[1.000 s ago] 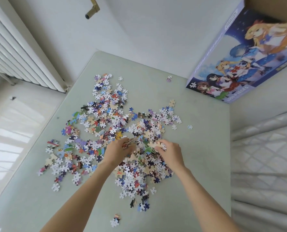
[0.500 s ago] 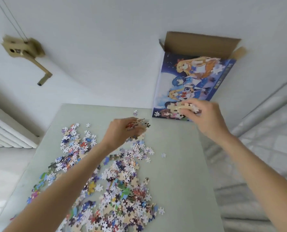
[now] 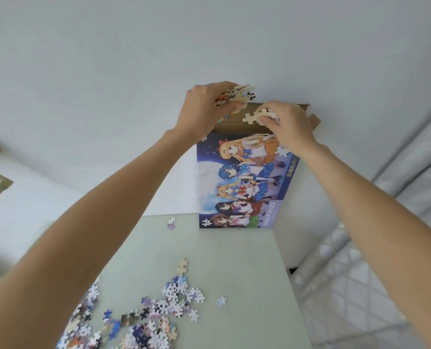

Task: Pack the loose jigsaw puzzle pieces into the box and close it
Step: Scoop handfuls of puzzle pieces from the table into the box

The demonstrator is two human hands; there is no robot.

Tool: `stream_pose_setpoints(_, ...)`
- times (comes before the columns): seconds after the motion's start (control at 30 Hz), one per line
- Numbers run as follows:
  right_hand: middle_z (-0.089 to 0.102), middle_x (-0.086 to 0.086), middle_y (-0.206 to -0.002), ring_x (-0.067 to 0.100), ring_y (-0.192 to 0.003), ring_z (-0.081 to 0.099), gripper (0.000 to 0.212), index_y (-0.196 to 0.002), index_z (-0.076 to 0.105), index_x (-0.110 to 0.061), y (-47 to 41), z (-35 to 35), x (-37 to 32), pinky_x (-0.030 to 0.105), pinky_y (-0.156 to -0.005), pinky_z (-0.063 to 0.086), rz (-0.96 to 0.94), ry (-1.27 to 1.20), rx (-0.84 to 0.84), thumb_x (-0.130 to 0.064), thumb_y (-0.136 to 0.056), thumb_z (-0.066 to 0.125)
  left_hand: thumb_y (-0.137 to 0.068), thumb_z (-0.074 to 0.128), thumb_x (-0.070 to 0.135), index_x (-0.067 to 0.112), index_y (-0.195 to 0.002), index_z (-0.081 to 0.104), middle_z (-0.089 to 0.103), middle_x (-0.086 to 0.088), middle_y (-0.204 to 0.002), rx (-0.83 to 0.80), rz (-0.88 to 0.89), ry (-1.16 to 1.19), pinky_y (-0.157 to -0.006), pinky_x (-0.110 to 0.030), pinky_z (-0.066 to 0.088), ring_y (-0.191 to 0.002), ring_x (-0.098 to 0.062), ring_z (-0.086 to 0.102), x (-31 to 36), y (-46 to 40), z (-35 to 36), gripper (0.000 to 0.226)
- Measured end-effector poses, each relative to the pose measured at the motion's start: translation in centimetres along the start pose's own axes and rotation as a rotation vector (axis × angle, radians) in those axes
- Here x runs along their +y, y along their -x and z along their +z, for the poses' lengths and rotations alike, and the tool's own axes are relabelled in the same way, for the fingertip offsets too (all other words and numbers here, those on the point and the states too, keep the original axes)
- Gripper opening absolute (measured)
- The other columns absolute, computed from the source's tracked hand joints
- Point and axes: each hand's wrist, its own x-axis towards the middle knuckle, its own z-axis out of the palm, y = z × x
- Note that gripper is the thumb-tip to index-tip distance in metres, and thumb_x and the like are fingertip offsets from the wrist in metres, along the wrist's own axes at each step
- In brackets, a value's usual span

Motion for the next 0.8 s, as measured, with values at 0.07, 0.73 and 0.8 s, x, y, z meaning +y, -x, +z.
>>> stream_pose_setpoints(0.07, 0.068, 0.007, -0.109, 0.025, -0.098, 0.062, 0.024, -0.110, 0.065, -0.012, -0.4, 0.5, 1.1, 0.026, -0.076, 0.044, 0.017, 0.016, -0.027, -0.024, -0.091, 0.058, -0.083, 0.065, 0.038, 0.018, -0.111, 0.065, 0.071, 0.000, -0.099, -0.010, 0.017, -0.056, -0.077, -0.029, 0.045, -0.090, -0.020, 0.064, -1.0, -1.0, 1.5, 0.034)
stream_pose_setpoints(0.73, 0.069, 0.008, -0.102, 0.023, -0.091, 0.062, 0.024, -0.104, 0.068, -0.014, -2.0, 2.6, 1.8, 0.030, -0.073, 0.045, -0.062, 0.110, -0.154, -0.030, -0.090, 0.059, -0.087, 0.056, 0.046, 0.026, -0.108, 0.064, 0.068, 0.000, -0.106, -0.294, 0.030, -0.470, -0.072, -0.030, 0.043, -0.097, -0.024, 0.059, -5.2, -1.7, 4.0, 0.030)
stream_pose_setpoints(0.8, 0.069, 0.005, -0.101, 0.019, -0.090, 0.062, 0.023, -0.105, 0.068, -0.015, -2.1, 2.8, 1.6, 0.028, -0.077, 0.046, -0.026, 0.055, -0.158, -0.029, -0.088, 0.062, -0.085, 0.060, 0.045, 0.029, -0.107, 0.064, 0.068, 0.005, -0.105, -0.269, -0.002, -0.406, -0.076, -0.028, 0.042, -0.099, -0.020, 0.059, -5.1, -1.6, 3.8, 0.028)
